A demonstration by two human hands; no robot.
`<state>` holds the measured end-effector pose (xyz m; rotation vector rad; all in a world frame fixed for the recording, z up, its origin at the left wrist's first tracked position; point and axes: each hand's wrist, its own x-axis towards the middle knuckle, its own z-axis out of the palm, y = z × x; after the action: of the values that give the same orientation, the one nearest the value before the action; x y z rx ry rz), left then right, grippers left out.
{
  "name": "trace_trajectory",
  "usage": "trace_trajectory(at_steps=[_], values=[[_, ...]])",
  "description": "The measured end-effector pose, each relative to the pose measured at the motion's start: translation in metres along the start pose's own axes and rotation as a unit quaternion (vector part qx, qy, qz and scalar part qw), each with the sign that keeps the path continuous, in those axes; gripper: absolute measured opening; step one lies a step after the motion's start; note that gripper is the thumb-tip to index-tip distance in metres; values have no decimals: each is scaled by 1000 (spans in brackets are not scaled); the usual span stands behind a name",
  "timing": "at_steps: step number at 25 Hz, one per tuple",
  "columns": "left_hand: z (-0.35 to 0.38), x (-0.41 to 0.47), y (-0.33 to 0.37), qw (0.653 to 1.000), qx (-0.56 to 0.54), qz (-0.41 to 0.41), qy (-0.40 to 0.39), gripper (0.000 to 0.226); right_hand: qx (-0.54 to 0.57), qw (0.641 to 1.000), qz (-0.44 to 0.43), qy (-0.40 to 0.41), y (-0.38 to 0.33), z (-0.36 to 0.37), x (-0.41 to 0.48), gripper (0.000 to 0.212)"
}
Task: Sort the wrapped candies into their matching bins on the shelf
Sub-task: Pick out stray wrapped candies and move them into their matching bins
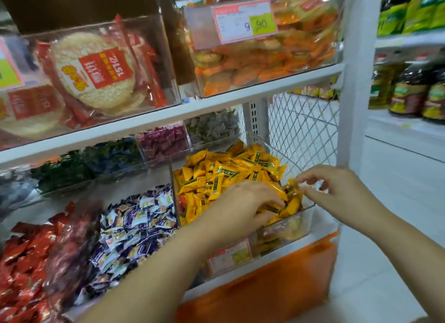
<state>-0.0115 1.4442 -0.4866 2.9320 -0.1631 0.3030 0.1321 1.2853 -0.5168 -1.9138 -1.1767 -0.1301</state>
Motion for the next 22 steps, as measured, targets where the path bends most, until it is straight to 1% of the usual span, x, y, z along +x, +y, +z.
trace_trajectory(at_steps=[3, 5, 7, 9, 13, 19, 20, 22], values=[[11, 14, -11, 995, 64, 9, -69, 25, -53, 995, -52, -73, 5, 1, 0, 13], [14, 13, -19, 990, 99, -1, -101, 23, -92, 987, -47, -120, 4, 4, -1, 14], [12, 10, -24, 987, 115, -7, -113, 20, -121, 981, -49, -145, 4, 5, -2, 15], [8, 5, -26, 985, 121, -13, -119, 17, -129, 980, -49, -145, 4, 5, -2, 15], [-2, -6, -29, 986, 130, -21, -101, 8, -133, 981, -40, -134, 0, 7, -3, 15], [-11, -24, -34, 982, 141, -45, -115, 13, -173, 973, -50, -146, -14, 22, -5, 17], [-12, -27, -33, 981, 144, -54, -119, 16, -179, 972, -51, -142, -18, 27, -5, 19], [-11, -33, -32, 978, 151, -71, -125, 25, -183, 972, -59, -136, -24, 40, -5, 33]])
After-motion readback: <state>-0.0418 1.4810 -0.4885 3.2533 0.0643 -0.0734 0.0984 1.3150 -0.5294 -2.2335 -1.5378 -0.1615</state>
